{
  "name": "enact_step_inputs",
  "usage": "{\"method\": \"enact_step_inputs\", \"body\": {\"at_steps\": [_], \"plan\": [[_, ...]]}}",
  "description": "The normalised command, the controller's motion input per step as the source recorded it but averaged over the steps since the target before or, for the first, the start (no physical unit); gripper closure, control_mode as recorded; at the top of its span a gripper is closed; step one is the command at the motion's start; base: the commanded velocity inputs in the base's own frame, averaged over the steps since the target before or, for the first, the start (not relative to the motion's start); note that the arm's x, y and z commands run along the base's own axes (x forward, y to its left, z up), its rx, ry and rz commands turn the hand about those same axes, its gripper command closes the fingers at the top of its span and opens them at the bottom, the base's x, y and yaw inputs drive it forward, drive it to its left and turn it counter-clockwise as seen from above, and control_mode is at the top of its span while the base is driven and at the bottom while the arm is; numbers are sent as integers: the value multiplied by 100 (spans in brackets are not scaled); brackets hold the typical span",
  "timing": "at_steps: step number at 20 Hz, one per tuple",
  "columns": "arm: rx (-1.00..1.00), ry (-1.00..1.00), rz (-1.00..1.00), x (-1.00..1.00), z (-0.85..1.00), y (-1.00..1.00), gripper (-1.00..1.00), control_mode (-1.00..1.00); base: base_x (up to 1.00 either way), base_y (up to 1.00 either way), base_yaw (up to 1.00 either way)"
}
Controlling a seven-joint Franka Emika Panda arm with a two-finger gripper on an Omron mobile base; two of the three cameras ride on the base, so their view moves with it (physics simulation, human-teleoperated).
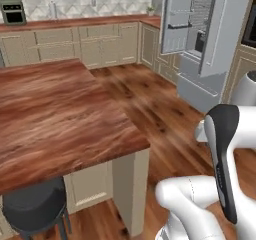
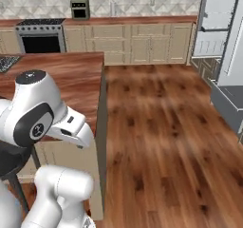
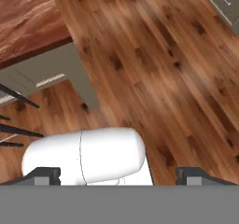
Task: Take the cheese, chicken drumstick, and potato from the fridge and place them on the plate on the dining counter to create an appetizer plate.
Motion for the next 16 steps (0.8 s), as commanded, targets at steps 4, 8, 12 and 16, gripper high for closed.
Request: {"method": "enact_step_inputs", "body": {"at_steps": [4, 8, 12, 16], "plan": [[0, 0, 0, 0, 0, 0, -100, 100, 100, -100, 15], [0, 0, 0, 0, 0, 0, -100, 100, 100, -98, 16], [0, 0, 0, 0, 0, 0, -100, 100, 100, -88, 16], [0, 0, 0, 0, 0, 0, -100, 100, 100, -71, 14]]}}
